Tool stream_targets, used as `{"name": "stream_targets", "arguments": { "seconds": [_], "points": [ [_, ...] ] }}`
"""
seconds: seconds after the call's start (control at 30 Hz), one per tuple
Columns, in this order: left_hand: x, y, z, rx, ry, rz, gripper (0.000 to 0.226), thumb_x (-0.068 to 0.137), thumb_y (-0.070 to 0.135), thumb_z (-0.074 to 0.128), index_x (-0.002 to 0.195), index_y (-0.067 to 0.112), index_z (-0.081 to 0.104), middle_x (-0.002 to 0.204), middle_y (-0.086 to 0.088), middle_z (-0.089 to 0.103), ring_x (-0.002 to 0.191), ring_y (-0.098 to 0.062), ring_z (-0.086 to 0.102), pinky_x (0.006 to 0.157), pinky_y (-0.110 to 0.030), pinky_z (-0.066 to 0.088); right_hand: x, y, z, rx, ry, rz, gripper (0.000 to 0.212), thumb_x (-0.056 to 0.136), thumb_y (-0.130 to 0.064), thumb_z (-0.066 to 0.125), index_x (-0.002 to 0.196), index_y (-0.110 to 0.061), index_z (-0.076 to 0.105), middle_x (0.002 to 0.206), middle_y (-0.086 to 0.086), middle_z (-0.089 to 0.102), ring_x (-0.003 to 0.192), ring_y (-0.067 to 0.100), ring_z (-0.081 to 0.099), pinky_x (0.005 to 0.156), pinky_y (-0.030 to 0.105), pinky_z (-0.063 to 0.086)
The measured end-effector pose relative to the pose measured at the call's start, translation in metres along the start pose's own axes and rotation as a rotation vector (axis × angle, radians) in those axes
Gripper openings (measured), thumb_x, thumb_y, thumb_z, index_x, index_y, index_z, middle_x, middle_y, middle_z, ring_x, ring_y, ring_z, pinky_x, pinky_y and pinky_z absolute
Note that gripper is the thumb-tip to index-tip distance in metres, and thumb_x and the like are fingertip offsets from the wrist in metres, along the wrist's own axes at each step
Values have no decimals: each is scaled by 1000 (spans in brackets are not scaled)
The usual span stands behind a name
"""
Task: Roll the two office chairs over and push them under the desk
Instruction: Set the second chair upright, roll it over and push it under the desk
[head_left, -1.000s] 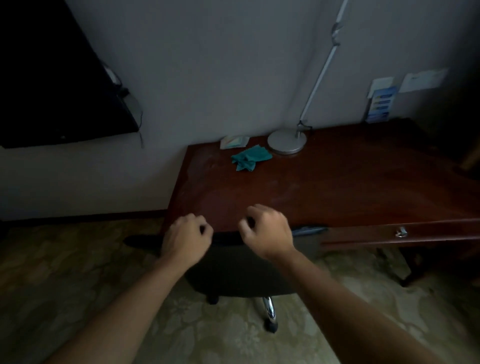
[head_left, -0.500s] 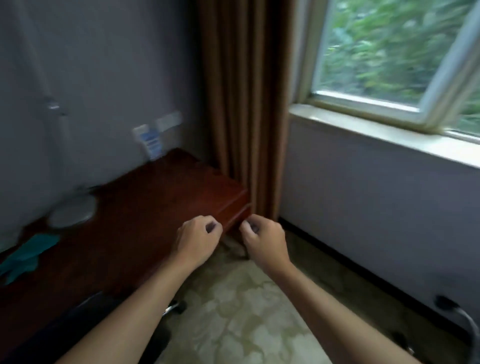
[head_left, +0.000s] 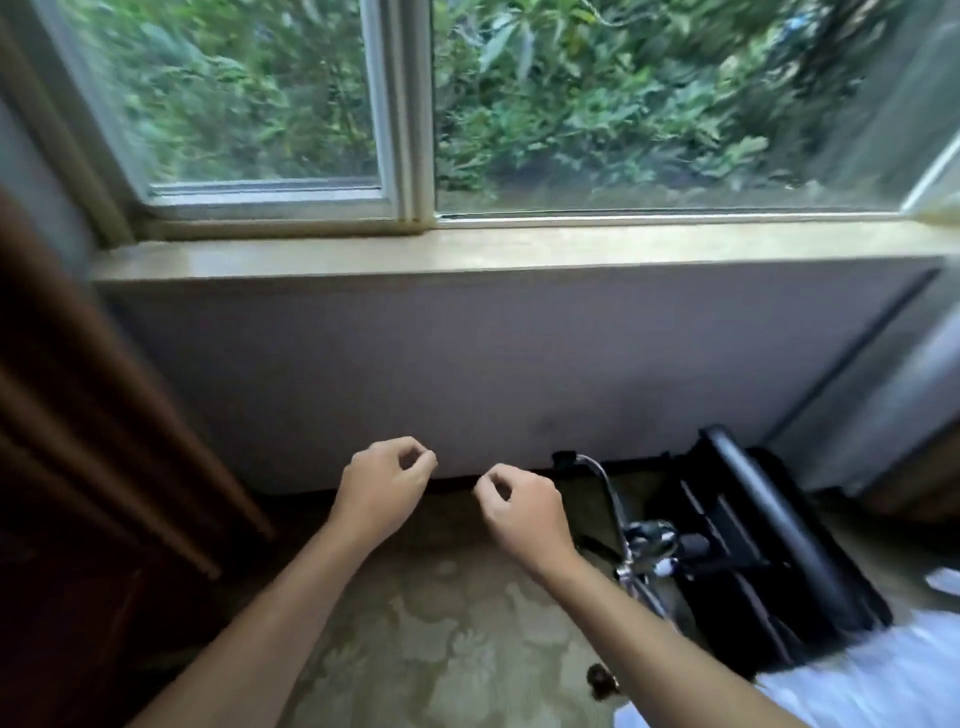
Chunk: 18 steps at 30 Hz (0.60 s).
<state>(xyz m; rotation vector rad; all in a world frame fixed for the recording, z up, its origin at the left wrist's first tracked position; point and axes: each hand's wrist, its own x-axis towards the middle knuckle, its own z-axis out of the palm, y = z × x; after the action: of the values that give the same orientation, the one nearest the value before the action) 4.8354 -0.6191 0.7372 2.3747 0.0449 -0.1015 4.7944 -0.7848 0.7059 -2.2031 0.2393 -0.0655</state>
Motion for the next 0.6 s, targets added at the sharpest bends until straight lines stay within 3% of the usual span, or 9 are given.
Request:
{"name": "stream_targets", "arguments": {
  "seconds": [0.23,0.33,0.4,0.53,0.6],
  "points": [
    [47,111,118,18,-372,254,19,87,35,57,74,31,70,63,19,66,70,-2,62,59,-23,41,18,102,-117,7,269,368,22,84,-32,50,73,-21,65,65,-1,66,69,21,60,66,35,48],
    [56,160,180,90,-489,353,17,85,33,56,75,30,69,65,18,67,73,-5,63,62,-25,41,29,158,-170,64,375,511,21,86,-27,51,75,-21,68,67,0,69,69,20,64,67,32,50],
    [61,186,220,150,-543,384,16,85,34,55,78,28,68,68,17,67,76,-9,63,65,-25,40,39,196,-198,86,410,560,21,86,-27,51,75,-23,68,68,-2,69,68,16,64,65,29,47],
    [74,217,306,266,-648,370,11,83,37,58,85,31,66,85,12,70,87,-13,64,69,-26,39,69,277,-245,62,393,663,15,85,-26,53,88,-28,68,73,-14,63,86,21,61,68,28,37],
    [86,227,370,359,-709,359,18,82,40,59,96,31,66,97,7,67,96,-17,62,72,-27,40,88,339,-269,13,354,732,22,84,-28,54,103,-30,64,92,-8,66,97,24,60,76,32,43]
  ]
}}
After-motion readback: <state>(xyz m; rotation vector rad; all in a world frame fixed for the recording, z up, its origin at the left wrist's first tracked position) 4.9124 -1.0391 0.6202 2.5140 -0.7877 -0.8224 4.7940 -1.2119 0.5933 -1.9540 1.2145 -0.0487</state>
